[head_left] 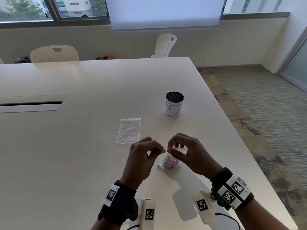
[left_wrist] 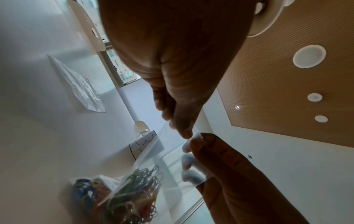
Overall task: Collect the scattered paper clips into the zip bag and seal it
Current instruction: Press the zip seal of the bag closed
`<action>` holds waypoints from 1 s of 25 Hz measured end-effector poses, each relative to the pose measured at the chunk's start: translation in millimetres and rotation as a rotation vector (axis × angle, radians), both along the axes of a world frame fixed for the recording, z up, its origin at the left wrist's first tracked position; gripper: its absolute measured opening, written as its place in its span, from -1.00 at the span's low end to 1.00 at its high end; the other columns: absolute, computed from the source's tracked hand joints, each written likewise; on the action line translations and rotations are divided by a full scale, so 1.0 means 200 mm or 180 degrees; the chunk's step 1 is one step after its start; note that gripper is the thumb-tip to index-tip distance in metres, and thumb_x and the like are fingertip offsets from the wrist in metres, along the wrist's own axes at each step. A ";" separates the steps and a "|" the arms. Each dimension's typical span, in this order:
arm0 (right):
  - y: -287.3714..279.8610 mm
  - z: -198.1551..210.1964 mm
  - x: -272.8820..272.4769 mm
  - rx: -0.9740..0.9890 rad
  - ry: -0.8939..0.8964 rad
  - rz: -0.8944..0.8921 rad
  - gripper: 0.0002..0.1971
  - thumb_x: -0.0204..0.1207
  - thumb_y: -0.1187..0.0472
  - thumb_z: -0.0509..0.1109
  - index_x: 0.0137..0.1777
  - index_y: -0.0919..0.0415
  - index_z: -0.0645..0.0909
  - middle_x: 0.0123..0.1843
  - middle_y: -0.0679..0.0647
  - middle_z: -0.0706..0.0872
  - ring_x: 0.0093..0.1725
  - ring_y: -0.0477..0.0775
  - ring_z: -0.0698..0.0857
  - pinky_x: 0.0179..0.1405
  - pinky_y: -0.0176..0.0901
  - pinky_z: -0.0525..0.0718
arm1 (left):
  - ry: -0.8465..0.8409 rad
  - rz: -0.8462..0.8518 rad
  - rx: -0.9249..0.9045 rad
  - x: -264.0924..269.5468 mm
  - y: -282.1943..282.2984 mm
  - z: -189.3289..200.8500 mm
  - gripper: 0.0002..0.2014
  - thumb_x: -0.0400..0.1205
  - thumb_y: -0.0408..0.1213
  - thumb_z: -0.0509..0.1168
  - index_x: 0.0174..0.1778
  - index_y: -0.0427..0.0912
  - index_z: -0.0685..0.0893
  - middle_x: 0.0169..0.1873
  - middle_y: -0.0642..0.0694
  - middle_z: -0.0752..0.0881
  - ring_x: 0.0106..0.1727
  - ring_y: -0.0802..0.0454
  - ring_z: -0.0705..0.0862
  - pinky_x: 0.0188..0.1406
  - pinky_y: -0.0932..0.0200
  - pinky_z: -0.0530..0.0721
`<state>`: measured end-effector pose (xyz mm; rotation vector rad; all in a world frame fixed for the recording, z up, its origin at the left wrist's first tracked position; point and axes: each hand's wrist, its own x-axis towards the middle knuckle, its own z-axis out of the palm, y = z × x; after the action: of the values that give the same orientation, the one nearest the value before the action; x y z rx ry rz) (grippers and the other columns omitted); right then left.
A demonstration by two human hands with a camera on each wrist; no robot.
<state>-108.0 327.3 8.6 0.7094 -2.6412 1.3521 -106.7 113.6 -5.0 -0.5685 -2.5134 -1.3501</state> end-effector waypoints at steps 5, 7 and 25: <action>-0.03 -0.01 -0.02 0.0144 0.0101 -0.0148 -0.91 0.66 0.16 0.47 -0.09 0.02 0.65 -0.09 -0.24 0.69 -0.09 -0.07 0.66 -0.13 -0.32 0.55 | -0.0005 0.0164 0.0110 0.02 0.00 0.01 -0.91 0.57 -0.30 0.63 -0.05 -0.07 0.92 -0.18 0.18 0.81 -0.10 0.22 0.76 -0.07 0.53 0.57; -0.03 -0.01 -0.02 0.0104 0.0071 -0.0194 -0.92 0.67 0.14 0.46 -0.07 0.01 0.65 -0.08 -0.23 0.69 -0.07 -0.08 0.67 -0.10 -0.28 0.59 | 0.0020 0.0124 0.0090 0.02 -0.02 0.01 -0.91 0.59 -0.31 0.61 -0.01 -0.07 0.91 -0.13 0.14 0.83 -0.06 0.15 0.77 -0.05 0.54 0.55; -0.03 -0.03 -0.01 0.0235 0.0147 -0.0238 -0.92 0.64 0.10 0.48 -0.04 -0.02 0.63 -0.09 -0.19 0.71 -0.09 -0.10 0.69 -0.06 0.00 0.73 | 0.0267 0.0302 0.0005 0.01 -0.01 0.00 -0.83 0.56 -0.42 0.61 -0.28 -0.21 0.77 -0.32 0.14 0.63 -0.22 0.37 0.63 -0.20 0.61 0.47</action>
<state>-110.3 320.6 3.4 0.6351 -2.6647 1.2103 -105.2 111.0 -5.7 -0.4886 -2.4397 -1.2677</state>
